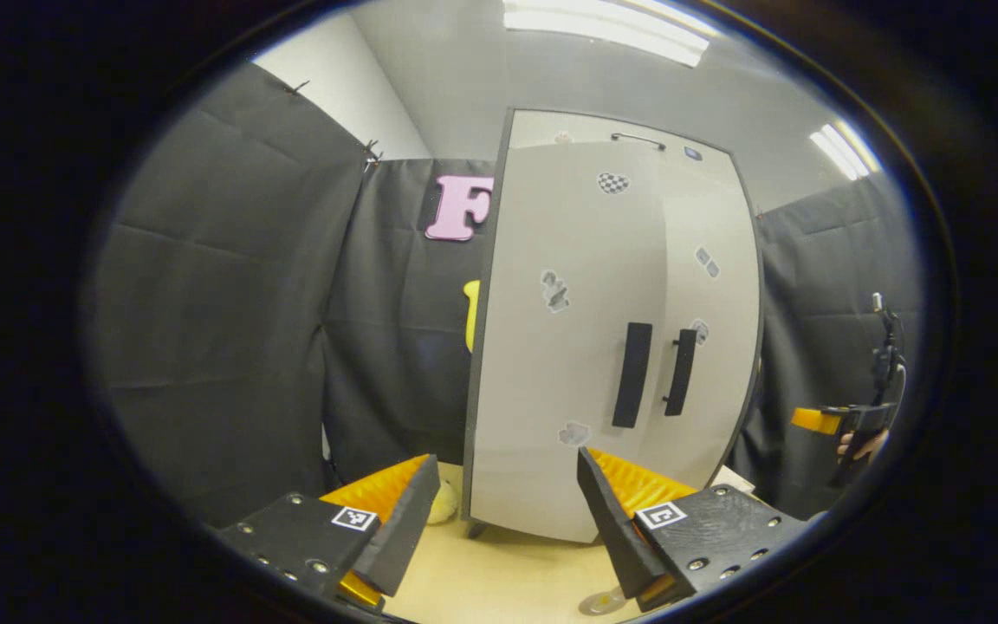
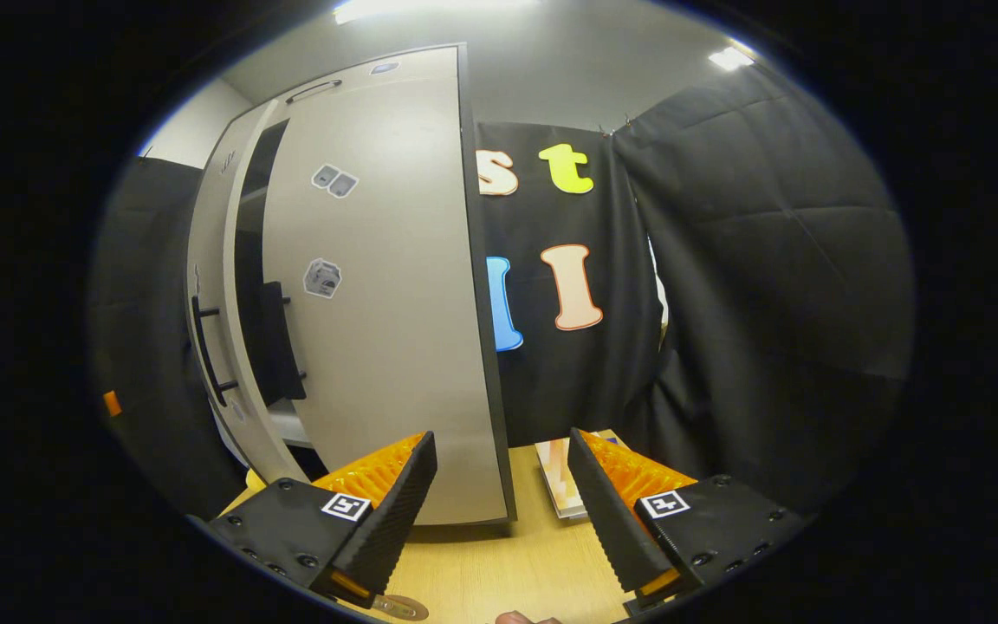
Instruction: Grasp the bottle in the cabinet with the left hand and place it on the coaster, then close the right door with the right hand and the left door with the left hand.
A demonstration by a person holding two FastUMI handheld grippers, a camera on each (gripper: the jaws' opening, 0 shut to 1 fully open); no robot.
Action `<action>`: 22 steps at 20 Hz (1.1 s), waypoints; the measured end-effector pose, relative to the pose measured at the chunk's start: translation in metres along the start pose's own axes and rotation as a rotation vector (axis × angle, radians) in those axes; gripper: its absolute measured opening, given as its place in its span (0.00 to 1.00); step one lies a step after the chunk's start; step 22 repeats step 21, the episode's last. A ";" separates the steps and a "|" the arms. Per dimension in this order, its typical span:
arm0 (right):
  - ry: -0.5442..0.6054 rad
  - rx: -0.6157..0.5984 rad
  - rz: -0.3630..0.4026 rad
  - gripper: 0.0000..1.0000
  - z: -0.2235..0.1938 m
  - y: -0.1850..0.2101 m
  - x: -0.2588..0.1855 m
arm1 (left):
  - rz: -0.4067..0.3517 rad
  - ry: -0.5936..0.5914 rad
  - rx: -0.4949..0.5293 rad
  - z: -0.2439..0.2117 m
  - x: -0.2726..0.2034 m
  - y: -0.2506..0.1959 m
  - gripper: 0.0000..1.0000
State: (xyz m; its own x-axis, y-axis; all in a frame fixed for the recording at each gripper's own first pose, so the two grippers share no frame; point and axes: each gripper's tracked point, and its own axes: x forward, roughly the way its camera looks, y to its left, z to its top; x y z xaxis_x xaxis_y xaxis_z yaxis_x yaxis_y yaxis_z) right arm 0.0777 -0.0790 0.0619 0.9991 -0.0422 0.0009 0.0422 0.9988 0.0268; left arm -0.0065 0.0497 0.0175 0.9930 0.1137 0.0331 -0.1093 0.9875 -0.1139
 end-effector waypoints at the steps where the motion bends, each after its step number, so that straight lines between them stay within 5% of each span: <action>1: 0.005 -0.003 0.000 0.97 -0.002 0.003 -0.001 | 0.001 0.002 -0.010 -0.001 0.002 0.003 0.92; 5: 0.008 -0.025 -0.009 0.97 -0.004 0.012 -0.010 | -0.004 -0.002 -0.006 0.005 0.008 0.013 0.99; 8: 0.012 -0.035 -0.021 0.92 -0.006 0.016 -0.018 | -0.016 -0.004 0.005 0.006 0.014 0.019 0.92; 12: 0.022 -0.052 -0.045 0.98 -0.008 0.016 -0.027 | -0.041 -0.016 -0.016 0.006 0.025 0.021 0.99; 13: 0.024 -0.055 -0.054 0.98 -0.007 0.014 -0.027 | -0.049 -0.016 -0.014 0.005 0.029 0.022 0.92; 22: 0.040 -0.064 -0.148 0.92 0.000 0.004 -0.045 | -0.030 0.006 -0.004 -0.026 0.053 0.030 0.86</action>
